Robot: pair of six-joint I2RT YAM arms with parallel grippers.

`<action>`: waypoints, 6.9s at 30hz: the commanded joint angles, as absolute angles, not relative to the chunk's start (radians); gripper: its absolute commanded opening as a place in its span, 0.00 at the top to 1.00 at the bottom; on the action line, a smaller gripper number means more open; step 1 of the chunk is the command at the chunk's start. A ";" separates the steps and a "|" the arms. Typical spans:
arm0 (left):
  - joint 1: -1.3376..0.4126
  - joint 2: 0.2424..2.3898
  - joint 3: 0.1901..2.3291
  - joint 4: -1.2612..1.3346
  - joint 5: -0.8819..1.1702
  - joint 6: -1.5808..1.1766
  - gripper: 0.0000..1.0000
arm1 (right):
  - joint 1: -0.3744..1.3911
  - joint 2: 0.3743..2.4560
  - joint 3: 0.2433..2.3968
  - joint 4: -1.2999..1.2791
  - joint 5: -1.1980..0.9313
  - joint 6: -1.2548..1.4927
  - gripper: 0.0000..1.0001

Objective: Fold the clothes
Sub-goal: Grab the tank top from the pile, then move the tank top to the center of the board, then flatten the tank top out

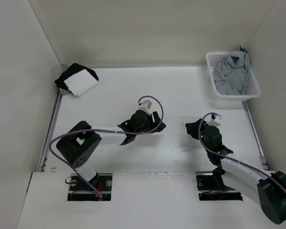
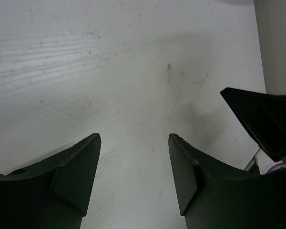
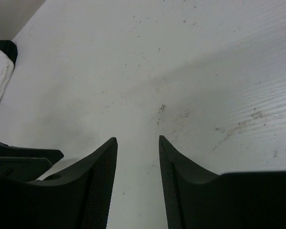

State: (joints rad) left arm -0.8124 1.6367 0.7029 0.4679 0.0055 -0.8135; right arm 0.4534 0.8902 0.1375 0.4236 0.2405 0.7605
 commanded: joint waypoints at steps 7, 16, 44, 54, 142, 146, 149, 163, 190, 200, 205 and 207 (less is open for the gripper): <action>-0.858 1.565 0.643 0.615 0.088 -0.741 0.76 | 0.446 0.880 0.303 0.338 0.291 0.744 0.95; -0.883 1.474 0.575 0.624 -0.017 -0.660 0.87 | 0.029 1.265 0.878 0.192 0.368 0.635 0.99; -0.772 1.611 0.552 0.804 0.086 -0.713 0.56 | -0.303 2.526 2.278 -0.028 0.253 0.676 0.48; -0.739 1.667 0.568 0.831 0.130 -0.746 0.56 | -0.305 2.547 2.315 -0.003 0.221 0.732 1.00; -0.880 1.582 0.664 0.321 -0.063 -0.767 0.95 | 0.550 1.031 0.483 0.203 0.302 0.793 0.98; -0.837 1.421 0.643 0.324 -0.060 -0.782 0.98 | 0.539 0.731 0.530 0.083 0.318 0.767 0.97; -0.809 1.312 0.649 0.287 -0.055 -0.772 0.98 | 0.535 0.663 0.595 0.019 0.308 0.746 0.97; -0.401 1.518 1.196 0.233 -0.052 -0.761 0.98 | 0.557 1.072 1.248 0.134 0.152 0.674 0.98; -0.270 1.264 0.878 0.072 -0.264 -0.641 0.68 | 0.955 1.107 0.609 0.063 0.381 0.832 0.84; -0.485 1.091 0.482 -0.136 -0.445 -0.742 0.71 | 0.636 1.377 0.667 0.090 0.224 0.696 0.62; -0.499 0.999 0.410 -0.325 -0.425 -0.897 0.66 | 0.610 1.387 0.623 0.196 0.153 0.709 0.58; -0.504 0.956 0.402 -0.406 -0.425 -0.942 0.65 | 0.610 1.385 0.606 0.225 0.149 0.716 0.58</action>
State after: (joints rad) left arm -0.4961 1.0313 0.4038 -0.2825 -0.3935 -0.8227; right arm 0.6083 1.4006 0.6239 0.1127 0.2012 0.7292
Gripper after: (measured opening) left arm 0.340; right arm 0.421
